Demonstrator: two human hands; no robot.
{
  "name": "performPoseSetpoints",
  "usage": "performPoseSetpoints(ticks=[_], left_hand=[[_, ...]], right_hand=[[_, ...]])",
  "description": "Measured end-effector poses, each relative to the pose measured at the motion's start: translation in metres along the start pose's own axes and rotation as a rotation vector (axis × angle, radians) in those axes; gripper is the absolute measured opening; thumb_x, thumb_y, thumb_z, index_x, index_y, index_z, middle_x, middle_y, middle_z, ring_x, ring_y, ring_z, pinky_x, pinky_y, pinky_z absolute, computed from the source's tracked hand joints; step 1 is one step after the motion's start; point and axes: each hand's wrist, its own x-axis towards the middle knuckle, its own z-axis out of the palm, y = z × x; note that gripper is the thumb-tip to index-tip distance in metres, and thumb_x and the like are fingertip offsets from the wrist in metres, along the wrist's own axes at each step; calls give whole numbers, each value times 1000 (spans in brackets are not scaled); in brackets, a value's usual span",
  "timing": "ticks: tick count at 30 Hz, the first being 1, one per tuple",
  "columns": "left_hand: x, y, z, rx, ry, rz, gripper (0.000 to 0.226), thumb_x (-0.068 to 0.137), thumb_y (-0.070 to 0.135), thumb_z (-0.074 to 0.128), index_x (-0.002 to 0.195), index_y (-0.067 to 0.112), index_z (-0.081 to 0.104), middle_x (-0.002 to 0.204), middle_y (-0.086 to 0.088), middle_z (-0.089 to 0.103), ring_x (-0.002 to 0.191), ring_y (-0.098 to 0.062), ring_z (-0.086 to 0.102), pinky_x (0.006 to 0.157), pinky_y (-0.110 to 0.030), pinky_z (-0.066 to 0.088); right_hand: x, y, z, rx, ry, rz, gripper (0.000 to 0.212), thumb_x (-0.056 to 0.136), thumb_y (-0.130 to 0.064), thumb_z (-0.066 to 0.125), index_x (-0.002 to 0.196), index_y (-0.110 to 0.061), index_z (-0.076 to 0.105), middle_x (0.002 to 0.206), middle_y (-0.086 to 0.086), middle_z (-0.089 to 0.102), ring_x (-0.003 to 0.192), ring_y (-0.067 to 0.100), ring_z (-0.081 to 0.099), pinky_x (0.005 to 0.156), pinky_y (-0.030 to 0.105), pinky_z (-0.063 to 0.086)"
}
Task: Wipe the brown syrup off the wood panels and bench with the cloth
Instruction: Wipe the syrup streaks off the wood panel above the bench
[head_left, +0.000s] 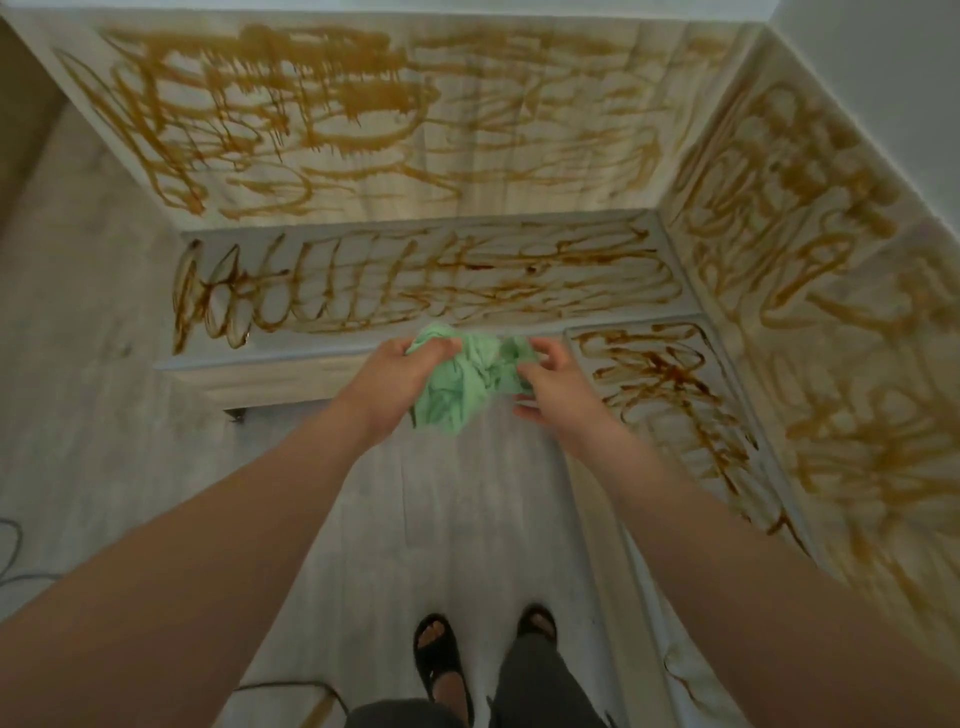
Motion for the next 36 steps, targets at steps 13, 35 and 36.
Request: performPoseSetpoints(ticks=[13,35,36], left_hand=[[207,123,-65,-148,86,31,56,96,-7,55,129,38,52,121,-15,67,100,-32,72,85,-48,60],[369,252,-421,187,-26,129,51,93,0,60,130,34,56,127,-4,61,112,-25,67,92,-47,61],[375,257,-437,225,-31,85,48,92,11,64,133,34,56,127,-3,63,112,-24,67,95,-48,60]], right_hand=[[217,-149,96,-274,-294,-408,18,100,-28,69,111,-17,61,97,0,68,80,0,66,71,21,54],[358,-313,399,82,-390,-66,22,102,-14,61,122,-9,68,116,9,76,108,30,73,94,44,59],[357,-316,412,99,-406,-53,22,100,-10,62,120,-10,69,116,10,76,110,31,72,96,45,58]])
